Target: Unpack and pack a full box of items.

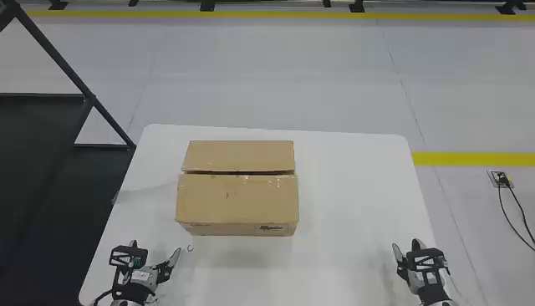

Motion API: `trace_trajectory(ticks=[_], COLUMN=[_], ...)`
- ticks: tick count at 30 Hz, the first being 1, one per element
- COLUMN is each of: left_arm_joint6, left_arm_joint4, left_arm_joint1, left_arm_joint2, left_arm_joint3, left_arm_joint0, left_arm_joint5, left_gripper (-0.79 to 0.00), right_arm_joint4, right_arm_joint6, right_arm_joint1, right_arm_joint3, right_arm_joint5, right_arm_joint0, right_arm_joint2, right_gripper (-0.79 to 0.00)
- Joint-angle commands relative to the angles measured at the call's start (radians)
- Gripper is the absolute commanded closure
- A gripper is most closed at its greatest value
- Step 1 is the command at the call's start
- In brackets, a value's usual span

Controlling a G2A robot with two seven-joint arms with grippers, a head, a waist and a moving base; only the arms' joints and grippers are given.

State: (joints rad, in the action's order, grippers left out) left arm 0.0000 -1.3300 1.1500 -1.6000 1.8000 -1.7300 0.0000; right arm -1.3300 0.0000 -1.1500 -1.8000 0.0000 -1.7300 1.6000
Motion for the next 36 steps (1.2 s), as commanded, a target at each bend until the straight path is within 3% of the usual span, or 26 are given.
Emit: trace_trajectory(ticks=[1,8,9,15,24,36], left_arm_joint6=[0.000,0.000,0.000,0.039,0.099,0.096], left_arm_joint4=[0.000,0.000,0.000,0.055,0.130,0.130], left_arm_joint1=[0.000,0.000,0.000,0.002,-0.003,-0.004], left_arm_joint2=[0.000,0.000,0.000,-0.024,-0.122,-0.132], left_arm_joint3=[0.000,0.000,0.000,0.001,0.038,0.042], left_arm_joint0=[0.000,0.000,0.000,-0.002,-0.048,-0.051], left_arm_joint5=[0.000,0.000,0.000,-0.035,-0.140,-0.149], left_gripper=[-0.785,-0.784,-0.785,-0.785,-0.785,-0.785], right_arm_joint4=[0.000,0.000,0.000,-0.025,0.014,0.006], right_arm_joint6=[0.000,0.000,0.000,0.020,0.077,0.093], right_arm_joint1=[0.000,0.000,0.000,0.001,0.006,0.006], right_arm_joint3=[0.000,0.000,0.000,-0.040,-0.164,-0.209], right_arm_joint5=[0.000,0.000,0.000,-0.056,-0.186,-0.188], right_arm_joint0=[0.000,0.000,0.000,0.003,-0.033,-0.051], right_arm_joint2=[0.000,0.000,0.000,-0.006,0.019,0.025], right_gripper=[-0.383,-0.383,-0.785,-0.785,-0.785,-0.785])
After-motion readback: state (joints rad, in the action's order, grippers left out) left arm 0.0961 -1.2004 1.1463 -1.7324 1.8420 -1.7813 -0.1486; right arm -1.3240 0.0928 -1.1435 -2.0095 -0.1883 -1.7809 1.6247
